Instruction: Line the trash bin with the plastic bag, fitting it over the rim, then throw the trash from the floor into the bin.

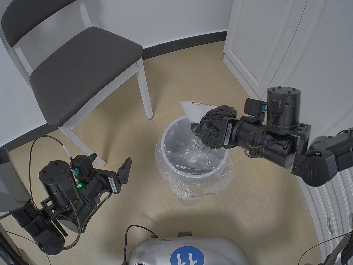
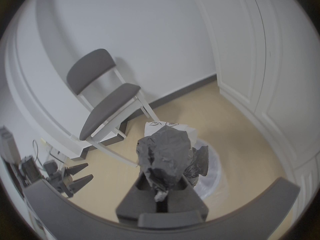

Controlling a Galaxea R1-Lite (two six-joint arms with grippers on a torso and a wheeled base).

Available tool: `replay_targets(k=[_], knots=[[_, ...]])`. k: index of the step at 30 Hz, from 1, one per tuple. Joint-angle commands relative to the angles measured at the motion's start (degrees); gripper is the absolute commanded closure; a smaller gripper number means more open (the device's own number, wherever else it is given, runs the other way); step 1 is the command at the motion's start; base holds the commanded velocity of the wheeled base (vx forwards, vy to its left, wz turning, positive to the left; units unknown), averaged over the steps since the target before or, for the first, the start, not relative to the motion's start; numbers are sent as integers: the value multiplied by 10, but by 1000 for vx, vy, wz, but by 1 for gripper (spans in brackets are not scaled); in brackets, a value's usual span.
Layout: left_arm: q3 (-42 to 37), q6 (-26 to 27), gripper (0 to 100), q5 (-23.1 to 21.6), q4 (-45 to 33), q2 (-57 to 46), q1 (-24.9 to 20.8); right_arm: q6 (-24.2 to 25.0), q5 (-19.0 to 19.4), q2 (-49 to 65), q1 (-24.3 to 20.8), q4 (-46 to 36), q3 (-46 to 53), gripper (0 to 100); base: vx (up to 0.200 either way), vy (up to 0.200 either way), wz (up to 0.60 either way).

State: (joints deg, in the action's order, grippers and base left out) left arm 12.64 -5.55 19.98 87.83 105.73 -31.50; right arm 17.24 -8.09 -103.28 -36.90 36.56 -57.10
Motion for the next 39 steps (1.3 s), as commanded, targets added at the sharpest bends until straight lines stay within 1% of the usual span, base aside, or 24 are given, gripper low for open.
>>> replay_targets(k=[1,2,3,4,5,6,7,8,11,15,16,17,18,21,26,27,28,29,34,39], knots=[[-2,35,0,8,1,-71,-26,86,2,-75,-2,-129,-121,100,0,0,0],[-2,35,0,8,1,-71,-26,86,2,-75,-2,-129,-121,100,0,0,0],[-7,63,0,8,0,-99,-28,109,3,-87,2,-182,-149,100,0,0,0],[-7,63,0,8,0,-99,-28,109,3,-87,2,-182,-149,100,0,0,0],[-15,93,0,8,0,-124,-32,123,2,-98,2,-218,-167,100,0,0,0],[-20,122,0,8,0,-145,-37,126,2,-108,2,-236,-174,100,0,0,0],[-22,134,0,8,0,-154,-37,126,1,-111,2,-238,-174,100,0,0,0],[-26,157,0,9,0,-171,-41,126,0,-119,2,-241,-173,100,0,0,0],[-38,195,0,9,0,-198,-47,126,-7,-149,3,-240,-176,100,0,0,0],[-43,220,0,9,0,-204,-46,134,-10,-180,6,-236,-186,100,0,0,0],[-49,229,0,10,0,-204,-43,150,-25,-192,11,-235,-196,100,0,0,0],[-52,233,0,10,0,-204,-43,155,-30,-194,13,-235,-199,100,0,0,0],[-64,250,0,10,0,-204,-39,168,-42,-203,17,-235,-212,100,0,0,0],[-71,258,0,14,0,-201,-32,173,-46,-213,22,-235,-224,100,0,0,0],[-72,258,0,16,0,-199,-27,177,-64,-235,28,-226,-235,100,0,0,0],[-75,256,0,17,0,-197,-27,185,-71,-244,32,-205,-247,100,0,0,0],[-76,253,0,18,0,-199,-34,207,-81,-254,33,-175,-255,100,0,0,0],[-77,253,0,17,0,-199,-38,213,-83,-257,33,-160,-255,100,0,0,0],[-78,253,0,17,0,-196,-38,213,-81,-268,31,-149,-252,100,0,0,0],[-77,252,0,17,0,-171,-42,212,-79,-267,12,-153,-231,100,0,0,0]])
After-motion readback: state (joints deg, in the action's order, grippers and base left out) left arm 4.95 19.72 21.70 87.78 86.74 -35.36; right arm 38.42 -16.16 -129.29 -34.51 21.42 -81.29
